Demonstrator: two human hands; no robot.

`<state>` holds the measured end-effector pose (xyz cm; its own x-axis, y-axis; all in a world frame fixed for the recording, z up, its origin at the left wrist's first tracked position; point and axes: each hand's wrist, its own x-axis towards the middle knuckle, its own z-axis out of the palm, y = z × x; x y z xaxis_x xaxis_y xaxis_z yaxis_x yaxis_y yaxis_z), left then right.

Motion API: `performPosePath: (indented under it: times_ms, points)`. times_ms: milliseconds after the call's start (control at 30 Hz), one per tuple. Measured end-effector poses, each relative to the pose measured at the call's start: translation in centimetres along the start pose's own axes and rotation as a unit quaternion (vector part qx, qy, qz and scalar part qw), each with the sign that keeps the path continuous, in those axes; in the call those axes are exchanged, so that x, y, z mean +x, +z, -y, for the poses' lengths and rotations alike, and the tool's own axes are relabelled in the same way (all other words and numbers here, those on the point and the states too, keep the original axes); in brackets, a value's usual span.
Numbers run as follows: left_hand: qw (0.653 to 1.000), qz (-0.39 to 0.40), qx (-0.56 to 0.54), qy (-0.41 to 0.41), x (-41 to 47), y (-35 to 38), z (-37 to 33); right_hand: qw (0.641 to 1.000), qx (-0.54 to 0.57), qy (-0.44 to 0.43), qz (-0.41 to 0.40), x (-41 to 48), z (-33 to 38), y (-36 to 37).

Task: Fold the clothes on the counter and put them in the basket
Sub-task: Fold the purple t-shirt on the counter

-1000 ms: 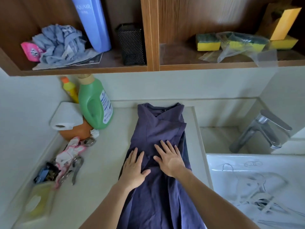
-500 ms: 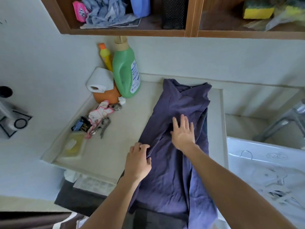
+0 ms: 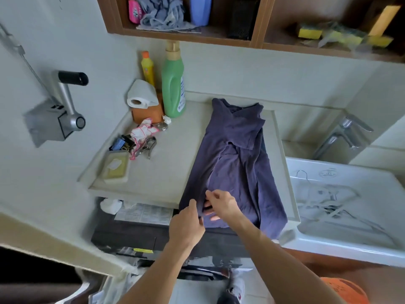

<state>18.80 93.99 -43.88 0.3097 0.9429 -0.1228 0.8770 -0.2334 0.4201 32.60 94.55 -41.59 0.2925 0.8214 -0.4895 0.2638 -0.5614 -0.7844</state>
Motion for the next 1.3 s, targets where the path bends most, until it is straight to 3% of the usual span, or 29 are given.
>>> performPosePath:
  times_ms: [67,167,267,367,433,567,700,767,833,900,933,1000,1100,1167,1300]
  points:
    - [1.000,0.014,-0.010,0.007,-1.5,0.2,0.4,1.000,-0.022,0.013,0.008,-1.5,-0.4,0.9]
    - [0.992,0.019,-0.127,0.014,-2.3,-0.2,0.2,0.999,-0.002,0.035,0.032,-2.8,-0.9,2.5]
    - [0.969,0.095,-0.219,0.066,-2.9,-0.7,-0.2,0.999,-0.023,-0.011,-0.045,-2.9,-1.5,1.7]
    - [0.950,0.147,-0.252,0.111,-4.1,-0.5,-0.2,0.998,-0.021,-0.011,-0.066,-3.3,-2.8,0.2]
    - [0.962,0.092,-0.230,0.113,-4.1,-0.2,0.1,0.999,0.010,0.003,-0.046,-4.1,-3.7,-0.1]
    - [0.976,-0.024,-0.204,0.076,-3.1,0.4,1.0,0.998,-0.009,-0.047,-0.035,-4.4,-5.6,0.1]
    - [0.985,-0.092,-0.112,0.096,-2.5,0.5,1.3,0.981,0.137,-0.099,-0.097,-5.1,-4.3,-0.3]
    - [0.994,-0.061,-0.054,0.078,-2.3,0.8,1.1,0.988,0.123,0.000,-0.097,-5.5,-5.2,-0.8]
    - [0.999,-0.016,-0.023,0.044,-2.1,1.2,1.0,0.987,0.076,0.137,0.024,-6.4,-7.2,-1.1]
    - [0.999,-0.012,-0.025,0.047,-2.0,1.4,0.8,0.985,0.015,0.152,0.082,-6.6,-8.7,-1.8]
    - [0.998,-0.020,-0.032,0.058,-1.9,1.4,0.7,0.991,-0.010,0.123,0.048,-6.5,-9.0,-2.3]
    - [0.996,-0.027,-0.039,0.082,-1.6,1.7,0.3,0.993,-0.059,0.042,-0.097,-6.0,-9.1,-3.8]
    - [0.990,-0.018,-0.064,0.126,-0.9,2.1,-0.6,0.957,-0.100,-0.041,-0.267,-5.3,-8.4,-6.4]
    - [0.985,-0.008,-0.071,0.155,-0.2,2.2,-1.5,0.935,-0.182,-0.068,-0.297,-4.9,-8.5,-7.6]
    - [0.985,0.053,-0.026,0.160,0.6,2.5,-3.4,0.924,-0.294,-0.041,-0.240,-3.5,-9.0,-8.9]
